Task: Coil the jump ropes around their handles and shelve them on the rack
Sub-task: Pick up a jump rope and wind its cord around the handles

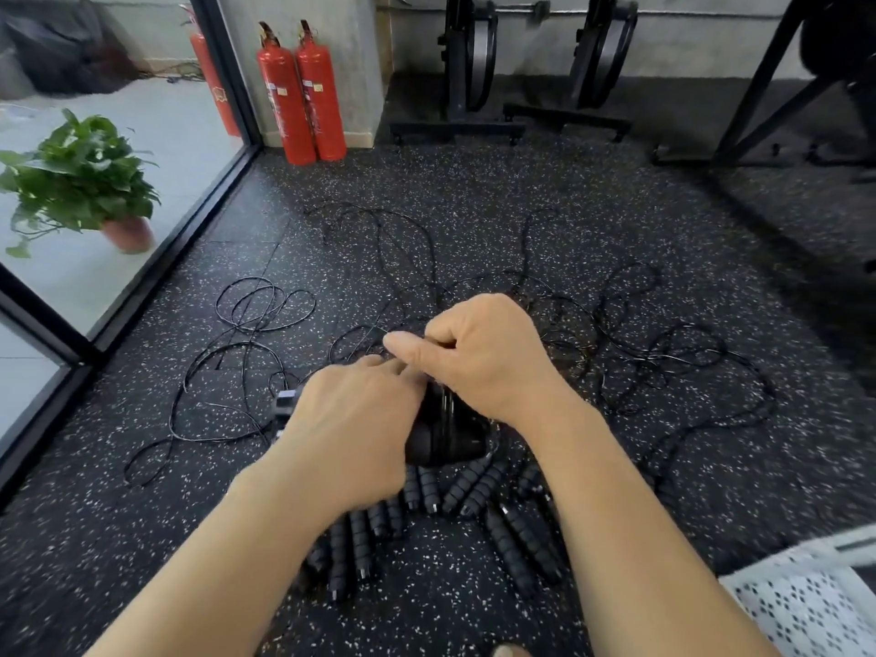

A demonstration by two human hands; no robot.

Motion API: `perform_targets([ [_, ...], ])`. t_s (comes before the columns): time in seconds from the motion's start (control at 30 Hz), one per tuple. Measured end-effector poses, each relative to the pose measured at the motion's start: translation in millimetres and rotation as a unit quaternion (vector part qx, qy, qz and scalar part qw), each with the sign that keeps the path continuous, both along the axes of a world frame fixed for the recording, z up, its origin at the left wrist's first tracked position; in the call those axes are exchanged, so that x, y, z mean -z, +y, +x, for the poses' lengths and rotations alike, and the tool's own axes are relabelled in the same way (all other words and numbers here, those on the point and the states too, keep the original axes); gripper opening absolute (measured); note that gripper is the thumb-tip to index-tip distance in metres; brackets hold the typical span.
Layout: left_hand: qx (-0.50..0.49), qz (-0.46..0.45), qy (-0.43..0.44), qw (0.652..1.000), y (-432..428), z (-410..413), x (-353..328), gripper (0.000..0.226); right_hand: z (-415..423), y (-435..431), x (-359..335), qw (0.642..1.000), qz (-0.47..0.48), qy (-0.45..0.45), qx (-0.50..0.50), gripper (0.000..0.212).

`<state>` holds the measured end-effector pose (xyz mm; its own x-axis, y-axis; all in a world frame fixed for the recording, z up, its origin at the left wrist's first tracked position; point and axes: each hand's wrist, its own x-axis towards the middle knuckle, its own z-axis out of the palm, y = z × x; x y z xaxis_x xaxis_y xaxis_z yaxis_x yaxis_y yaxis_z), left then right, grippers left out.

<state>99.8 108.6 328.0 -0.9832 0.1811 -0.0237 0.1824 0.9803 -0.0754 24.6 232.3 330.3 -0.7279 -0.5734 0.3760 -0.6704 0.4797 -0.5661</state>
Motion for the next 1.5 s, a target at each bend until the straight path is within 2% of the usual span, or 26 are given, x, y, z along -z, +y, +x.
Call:
perform_targets([
  [0.1, 0.032, 0.039, 0.005, 0.999, -4, 5, -5, 0.037, -5, 3, 6, 0.970, -0.110, -0.208, -0.056, 0.056],
  [0.23, 0.043, 0.096, 0.025, 0.994, -10, 9, -9, 0.028, -9, 6, 13, 0.912, -0.205, -0.351, -0.050, 0.048],
  [0.33, 0.036, 0.149, 0.022, 0.988, -8, 9, -11, 0.038, -12, 8, 18, 0.868, -0.216, -0.445, -0.051, 0.045],
  [0.4, 0.019, 0.186, 0.015, 0.982, -7, 9, -14, 0.047, -10, 6, 21, 0.845, -0.211, -0.488, -0.057, 0.057],
  [0.47, -0.007, 0.214, 0.018, 0.977, -8, 7, -17, 0.050, -7, -1, 26, 0.825, -0.224, -0.517, -0.047, 0.086],
  [0.5, -0.025, 0.226, 0.020, 0.974, -9, 7, -17, 0.047, -6, -4, 29, 0.819, -0.233, -0.522, -0.040, 0.083],
  [0.57, -0.066, 0.241, 0.023, 0.968, -12, 7, -18, 0.036, -4, -8, 31, 0.834, -0.235, -0.499, -0.013, 0.036],
  [0.6, -0.091, 0.249, 0.031, 0.964, -12, 5, -17, 0.033, -3, -10, 34, 0.847, -0.224, -0.482, -0.002, 0.022],
  [0.67, -0.148, 0.257, 0.061, 0.953, -13, 3, -15, 0.030, -1, -16, 39, 0.877, -0.219, -0.426, 0.037, 0.030],
  [0.73, -0.210, 0.261, 0.089, 0.938, -17, -1, -11, 0.026, 3, -26, 39, 0.894, -0.223, -0.384, 0.059, 0.029],
  [0.83, -0.294, 0.253, 0.095, 0.917, -24, -7, -9, 0.026, 17, -33, 27, 0.912, -0.225, -0.343, 0.033, 0.027],
  [0.9, -0.324, 0.236, 0.102, 0.910, -28, -9, -8, 0.030, 26, -31, 22, 0.900, -0.235, -0.368, -0.010, 0.024],
  [0.97, -0.322, 0.209, 0.119, 0.916, -30, -10, -7, 0.030, 33, -32, 13, 0.883, -0.255, -0.393, -0.037, 0.021],
  [1.03, -0.303, 0.191, 0.140, 0.923, -29, -9, -5, 0.024, 33, -34, 13, 0.876, -0.285, -0.389, -0.021, 0.021],
  [1.2, -0.251, 0.205, 0.139, 0.936, -29, -6, -3, 0.030, 35, -29, 12, 0.872, -0.305, -0.383, -0.013, 0.018],
  [1.27, -0.237, 0.259, 0.075, 0.933, -35, -3, -8, 0.045, 37, -24, 9, 0.875, -0.302, -0.377, -0.028, 0.015],
  [1.37, -0.236, 0.398, -0.007, 0.886, -47, 1, -17, 0.069, 40, -17, 4, 0.880, -0.278, -0.382, -0.053, 0.016],
  [1.4, -0.229, 0.425, -0.023, 0.876, -51, 2, -18, 0.069, 42, -15, 3, 0.880, -0.271, -0.386, -0.063, 0.016],
  [1.5, -0.199, 0.496, -0.052, 0.844, -49, 6, -17, 0.052, 46, -13, -2, 0.875, -0.267, -0.395, -0.079, 0.018],
])
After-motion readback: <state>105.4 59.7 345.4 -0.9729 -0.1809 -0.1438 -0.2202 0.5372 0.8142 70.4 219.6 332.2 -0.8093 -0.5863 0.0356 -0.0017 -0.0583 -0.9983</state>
